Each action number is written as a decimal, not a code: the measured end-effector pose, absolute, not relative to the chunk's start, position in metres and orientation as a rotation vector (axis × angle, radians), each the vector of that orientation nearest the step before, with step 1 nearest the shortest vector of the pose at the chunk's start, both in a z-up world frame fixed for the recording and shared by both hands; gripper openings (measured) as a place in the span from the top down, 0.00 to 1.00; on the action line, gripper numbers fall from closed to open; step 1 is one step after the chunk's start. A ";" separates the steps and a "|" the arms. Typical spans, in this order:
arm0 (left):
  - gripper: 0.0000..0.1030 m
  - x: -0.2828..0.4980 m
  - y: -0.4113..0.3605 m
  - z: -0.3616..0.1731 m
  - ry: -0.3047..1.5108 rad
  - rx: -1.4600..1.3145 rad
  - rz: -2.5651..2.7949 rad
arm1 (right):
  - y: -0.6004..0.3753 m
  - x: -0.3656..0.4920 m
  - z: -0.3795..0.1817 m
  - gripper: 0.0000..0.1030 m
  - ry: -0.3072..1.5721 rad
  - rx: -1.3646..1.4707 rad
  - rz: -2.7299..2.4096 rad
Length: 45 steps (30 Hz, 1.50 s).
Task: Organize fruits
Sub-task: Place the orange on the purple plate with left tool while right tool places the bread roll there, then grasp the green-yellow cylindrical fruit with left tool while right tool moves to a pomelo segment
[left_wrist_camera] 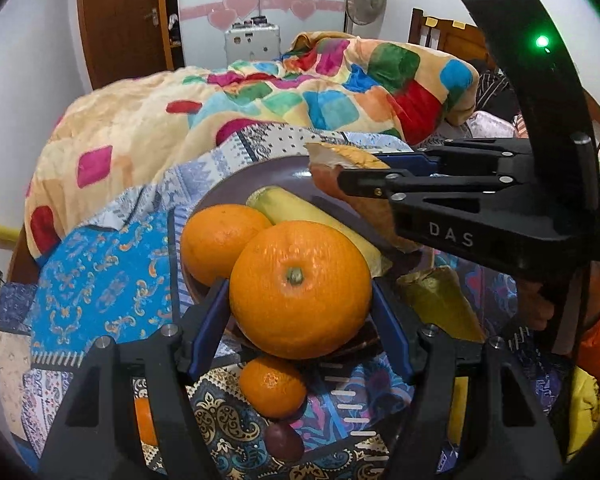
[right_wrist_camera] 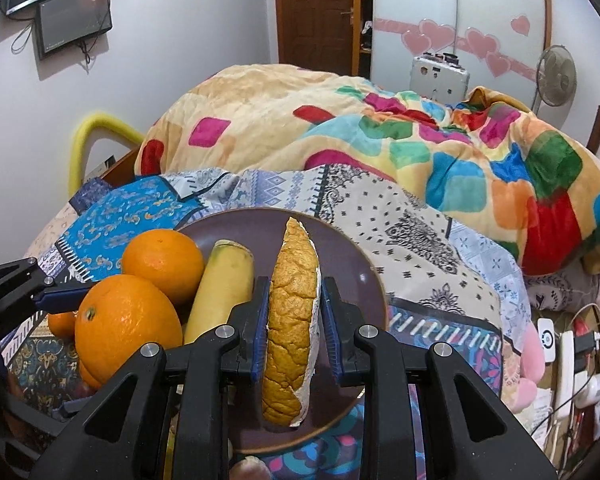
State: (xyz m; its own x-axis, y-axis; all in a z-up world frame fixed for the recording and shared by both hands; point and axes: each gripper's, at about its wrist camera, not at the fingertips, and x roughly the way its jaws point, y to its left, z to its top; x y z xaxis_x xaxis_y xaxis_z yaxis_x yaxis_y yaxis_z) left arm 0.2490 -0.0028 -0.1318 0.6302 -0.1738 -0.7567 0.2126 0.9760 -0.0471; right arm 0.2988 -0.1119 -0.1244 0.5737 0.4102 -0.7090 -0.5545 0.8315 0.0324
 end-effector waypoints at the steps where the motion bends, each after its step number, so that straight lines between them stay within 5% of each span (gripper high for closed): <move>1: 0.33 0.251 0.000 -0.133 0.876 0.031 -0.229 | -0.111 0.299 -0.126 0.78 0.782 -0.205 0.575; 27: 0.24 0.189 -0.002 -0.079 0.765 0.011 -0.158 | -0.151 0.211 -0.082 0.61 0.655 -0.215 0.558; 45: 0.23 0.170 -0.059 -0.117 0.827 0.049 -0.152 | -0.200 0.171 -0.123 0.57 0.753 -0.171 0.532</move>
State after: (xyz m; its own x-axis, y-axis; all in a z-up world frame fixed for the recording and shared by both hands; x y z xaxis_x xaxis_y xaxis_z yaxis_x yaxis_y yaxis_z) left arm 0.1703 -0.0592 -0.1172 0.6667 -0.1157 -0.7363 0.1542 0.9879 -0.0156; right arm 0.1709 -0.1999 -0.1225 0.6050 0.3980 -0.6896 -0.5172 0.8549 0.0396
